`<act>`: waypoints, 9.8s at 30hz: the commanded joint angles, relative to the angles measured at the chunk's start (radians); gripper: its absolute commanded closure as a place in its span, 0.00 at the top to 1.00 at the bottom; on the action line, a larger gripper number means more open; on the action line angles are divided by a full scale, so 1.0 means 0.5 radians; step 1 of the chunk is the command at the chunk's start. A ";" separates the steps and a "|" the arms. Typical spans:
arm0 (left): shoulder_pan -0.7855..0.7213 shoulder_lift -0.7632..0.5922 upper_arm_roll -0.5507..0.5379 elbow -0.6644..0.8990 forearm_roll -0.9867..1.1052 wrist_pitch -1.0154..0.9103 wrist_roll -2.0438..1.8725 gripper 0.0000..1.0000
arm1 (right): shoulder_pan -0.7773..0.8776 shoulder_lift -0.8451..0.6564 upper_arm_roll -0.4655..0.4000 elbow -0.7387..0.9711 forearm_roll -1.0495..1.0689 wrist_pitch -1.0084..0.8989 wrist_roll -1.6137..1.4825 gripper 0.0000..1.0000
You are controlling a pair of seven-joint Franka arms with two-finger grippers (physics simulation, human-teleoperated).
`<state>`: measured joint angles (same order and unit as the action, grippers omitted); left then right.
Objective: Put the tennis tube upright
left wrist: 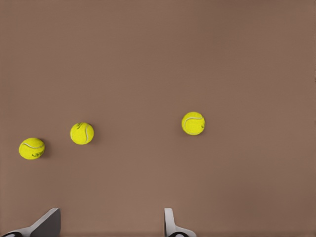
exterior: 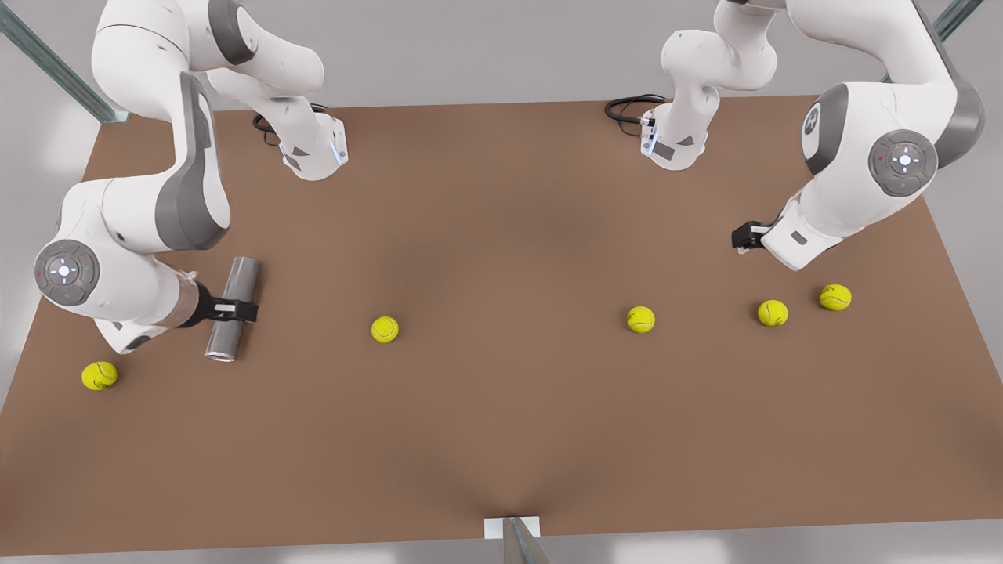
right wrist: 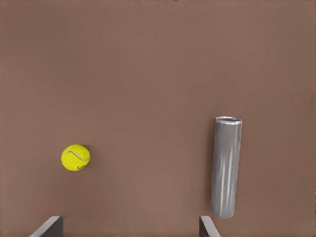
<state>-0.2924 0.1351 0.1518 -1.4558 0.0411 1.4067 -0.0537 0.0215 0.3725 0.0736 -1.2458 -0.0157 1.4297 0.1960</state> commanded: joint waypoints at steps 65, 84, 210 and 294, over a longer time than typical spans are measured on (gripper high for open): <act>0.002 0.015 -0.021 -0.021 -0.002 0.009 -0.006 1.00 | -0.804 -0.187 0.065 -2.024 -0.186 1.776 -0.791 1.00; 0.002 0.015 -0.024 -0.037 -0.002 0.009 -0.006 1.00 | -0.810 0.019 0.064 -2.028 -0.189 1.942 -0.785 1.00; 0.118 0.745 -0.616 -1.322 -3.227 1.724 1.568 1.00 | -0.365 -0.352 0.414 -0.319 -0.107 0.055 0.016 1.00; 0.060 0.801 -0.733 -1.089 -2.957 1.641 1.549 0.25 | -0.476 -0.309 0.411 -0.153 -0.104 0.104 0.025 1.00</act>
<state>-0.2629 0.5254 -0.2147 -2.0080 -1.4492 2.2292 0.7207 -0.2173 0.2179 0.2791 -1.3209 -0.0675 1.4818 0.2086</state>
